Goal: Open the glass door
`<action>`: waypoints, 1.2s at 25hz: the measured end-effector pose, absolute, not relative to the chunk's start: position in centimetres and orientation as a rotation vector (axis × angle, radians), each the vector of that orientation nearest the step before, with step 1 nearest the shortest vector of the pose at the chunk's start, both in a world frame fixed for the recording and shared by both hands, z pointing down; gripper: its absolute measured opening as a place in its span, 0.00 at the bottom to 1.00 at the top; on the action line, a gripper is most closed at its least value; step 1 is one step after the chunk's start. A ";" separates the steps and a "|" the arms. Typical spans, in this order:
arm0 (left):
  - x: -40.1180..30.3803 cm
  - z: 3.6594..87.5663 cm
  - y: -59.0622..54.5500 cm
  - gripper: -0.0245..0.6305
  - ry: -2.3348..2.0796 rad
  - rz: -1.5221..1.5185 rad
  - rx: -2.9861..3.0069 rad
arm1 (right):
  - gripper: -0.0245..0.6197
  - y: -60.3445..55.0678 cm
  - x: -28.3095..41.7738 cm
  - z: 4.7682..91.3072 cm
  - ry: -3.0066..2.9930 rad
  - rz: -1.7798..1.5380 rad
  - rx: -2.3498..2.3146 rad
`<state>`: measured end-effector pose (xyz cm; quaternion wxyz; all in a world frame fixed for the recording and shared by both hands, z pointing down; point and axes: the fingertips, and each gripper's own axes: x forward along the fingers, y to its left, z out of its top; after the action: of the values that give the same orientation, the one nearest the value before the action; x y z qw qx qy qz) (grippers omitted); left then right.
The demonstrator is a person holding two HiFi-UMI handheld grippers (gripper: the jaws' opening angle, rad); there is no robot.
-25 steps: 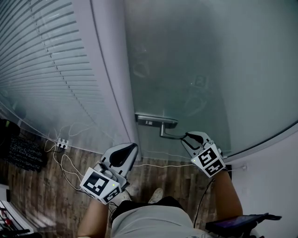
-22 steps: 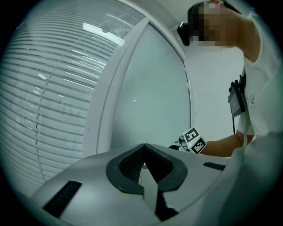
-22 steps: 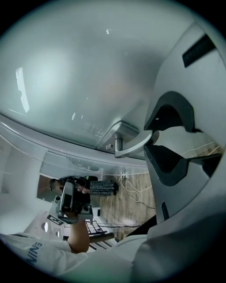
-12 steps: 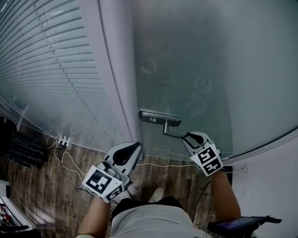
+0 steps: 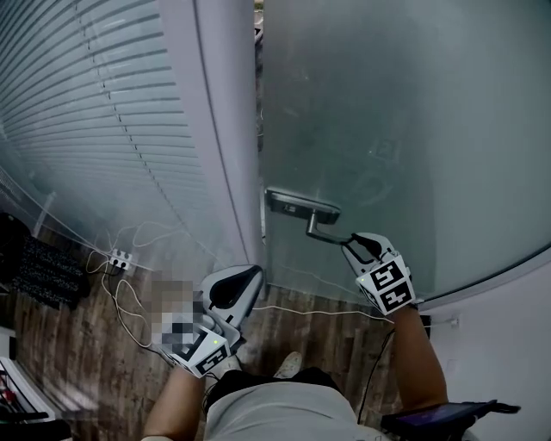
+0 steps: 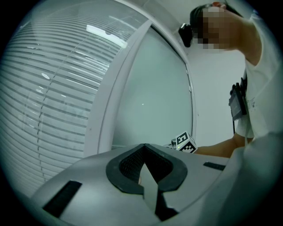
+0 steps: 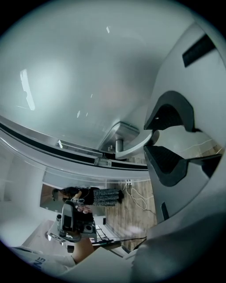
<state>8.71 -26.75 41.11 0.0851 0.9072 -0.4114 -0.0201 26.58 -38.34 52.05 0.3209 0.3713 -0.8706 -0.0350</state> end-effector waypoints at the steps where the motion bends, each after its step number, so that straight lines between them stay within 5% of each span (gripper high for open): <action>1: 8.7 41.2 -26.7 0.04 -1.231 -0.059 2.705 | 0.21 -38.7 26.7 52.0 -2.290 -0.092 0.981; 30: 8.2 40.4 -28.0 0.04 -1.320 -0.053 2.676 | 0.21 -51.0 28.6 51.3 -2.279 -0.019 1.178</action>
<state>8.21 -27.99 40.43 0.0788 0.8939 -0.4409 -0.0175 28.58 -51.02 51.26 0.2843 0.4402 -0.8517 -0.0071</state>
